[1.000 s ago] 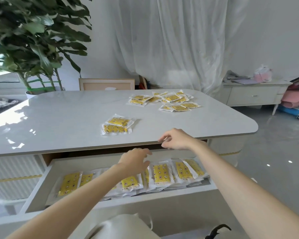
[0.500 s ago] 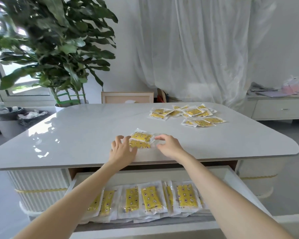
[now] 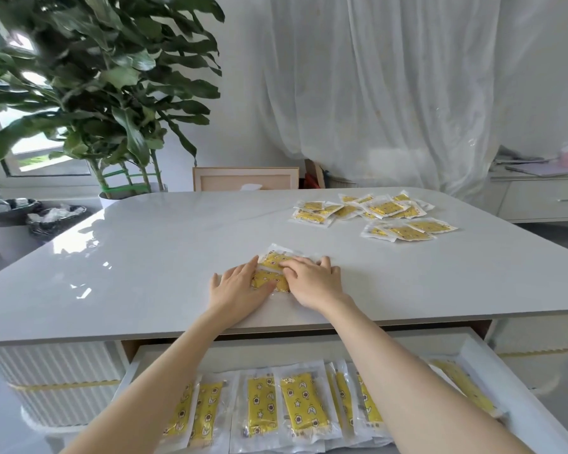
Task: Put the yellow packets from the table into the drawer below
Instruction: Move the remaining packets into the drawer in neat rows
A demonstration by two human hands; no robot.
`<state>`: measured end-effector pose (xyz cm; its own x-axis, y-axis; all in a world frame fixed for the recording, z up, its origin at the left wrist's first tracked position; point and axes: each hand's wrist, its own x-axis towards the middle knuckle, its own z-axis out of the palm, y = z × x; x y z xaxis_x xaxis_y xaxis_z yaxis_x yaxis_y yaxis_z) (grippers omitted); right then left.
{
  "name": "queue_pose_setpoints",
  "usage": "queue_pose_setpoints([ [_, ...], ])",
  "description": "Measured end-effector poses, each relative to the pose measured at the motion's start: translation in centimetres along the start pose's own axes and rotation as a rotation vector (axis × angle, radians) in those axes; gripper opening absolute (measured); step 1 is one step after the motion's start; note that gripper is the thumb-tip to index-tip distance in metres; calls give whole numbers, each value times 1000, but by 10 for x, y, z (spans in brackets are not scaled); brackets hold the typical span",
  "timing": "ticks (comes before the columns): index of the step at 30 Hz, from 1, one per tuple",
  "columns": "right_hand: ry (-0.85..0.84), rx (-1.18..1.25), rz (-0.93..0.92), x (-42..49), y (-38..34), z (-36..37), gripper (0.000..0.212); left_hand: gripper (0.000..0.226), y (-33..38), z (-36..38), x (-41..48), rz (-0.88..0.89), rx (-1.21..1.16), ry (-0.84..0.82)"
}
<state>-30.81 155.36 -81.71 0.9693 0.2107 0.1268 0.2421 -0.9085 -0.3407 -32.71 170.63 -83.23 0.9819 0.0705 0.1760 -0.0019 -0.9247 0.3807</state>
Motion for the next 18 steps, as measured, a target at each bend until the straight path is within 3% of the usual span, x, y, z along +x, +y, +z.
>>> queue_pose_setpoints([
  [7, 251, -123, 72, -2, 20, -14, 24, 64, -1, -1, -5, -2, -34, 63],
  [10, 319, 4, 188, -4, 31, -20, 21, 65, 0, -2, -10, -34, -98, 75],
  [14, 130, 84, 378, -11, 36, -22, 58, 65, 2, -4, -13, -43, -168, 91],
  [18, -45, 94, 435, 1, 27, -33, 83, 73, 1, -4, -10, -2, -49, 11],
])
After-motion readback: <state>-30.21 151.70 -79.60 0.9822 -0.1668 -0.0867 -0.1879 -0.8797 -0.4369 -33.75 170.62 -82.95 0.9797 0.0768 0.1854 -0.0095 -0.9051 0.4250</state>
